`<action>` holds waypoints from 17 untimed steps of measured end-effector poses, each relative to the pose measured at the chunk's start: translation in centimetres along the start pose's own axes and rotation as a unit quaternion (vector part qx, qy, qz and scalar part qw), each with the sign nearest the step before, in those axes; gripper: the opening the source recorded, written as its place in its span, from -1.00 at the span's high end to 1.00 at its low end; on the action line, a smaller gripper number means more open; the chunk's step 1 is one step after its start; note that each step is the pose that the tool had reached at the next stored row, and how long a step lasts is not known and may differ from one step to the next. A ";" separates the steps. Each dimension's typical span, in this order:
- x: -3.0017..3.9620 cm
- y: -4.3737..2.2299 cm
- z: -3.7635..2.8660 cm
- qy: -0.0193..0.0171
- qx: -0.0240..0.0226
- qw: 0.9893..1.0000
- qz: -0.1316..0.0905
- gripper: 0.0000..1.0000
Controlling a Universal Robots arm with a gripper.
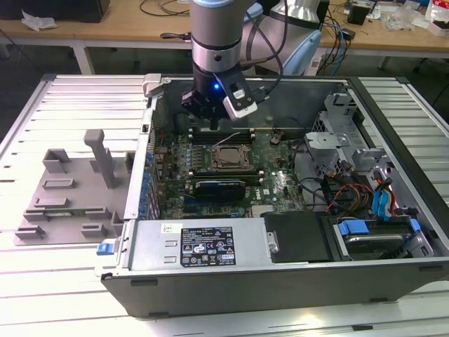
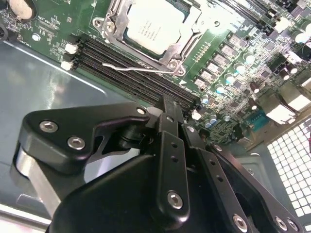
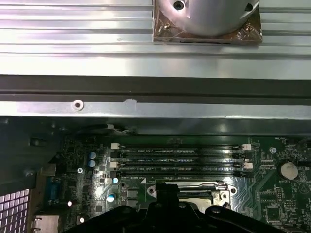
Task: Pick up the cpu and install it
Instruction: 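Install the first cpu locking lever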
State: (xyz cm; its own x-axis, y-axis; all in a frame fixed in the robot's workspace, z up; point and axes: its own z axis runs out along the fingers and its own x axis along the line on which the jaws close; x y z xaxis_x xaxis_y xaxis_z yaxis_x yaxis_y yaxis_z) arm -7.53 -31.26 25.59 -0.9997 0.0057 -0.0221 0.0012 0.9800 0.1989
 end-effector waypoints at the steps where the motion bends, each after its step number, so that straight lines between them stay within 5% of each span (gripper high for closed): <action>1: 0.00 -0.01 0.02 -0.001 0.006 1.000 0.000 0.79; 3: 0.01 -0.04 0.17 -0.004 0.014 1.000 0.012 0.79; 12: -0.88 -0.20 0.98 -0.010 0.016 0.999 0.044 0.79; 17: -1.80 -0.23 1.76 -0.018 0.017 0.996 0.086 0.79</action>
State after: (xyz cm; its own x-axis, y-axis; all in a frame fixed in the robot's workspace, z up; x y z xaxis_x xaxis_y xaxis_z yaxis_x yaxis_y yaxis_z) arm -5.69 -31.15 23.86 -0.9830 0.1815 -0.0262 0.1745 0.9698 0.1702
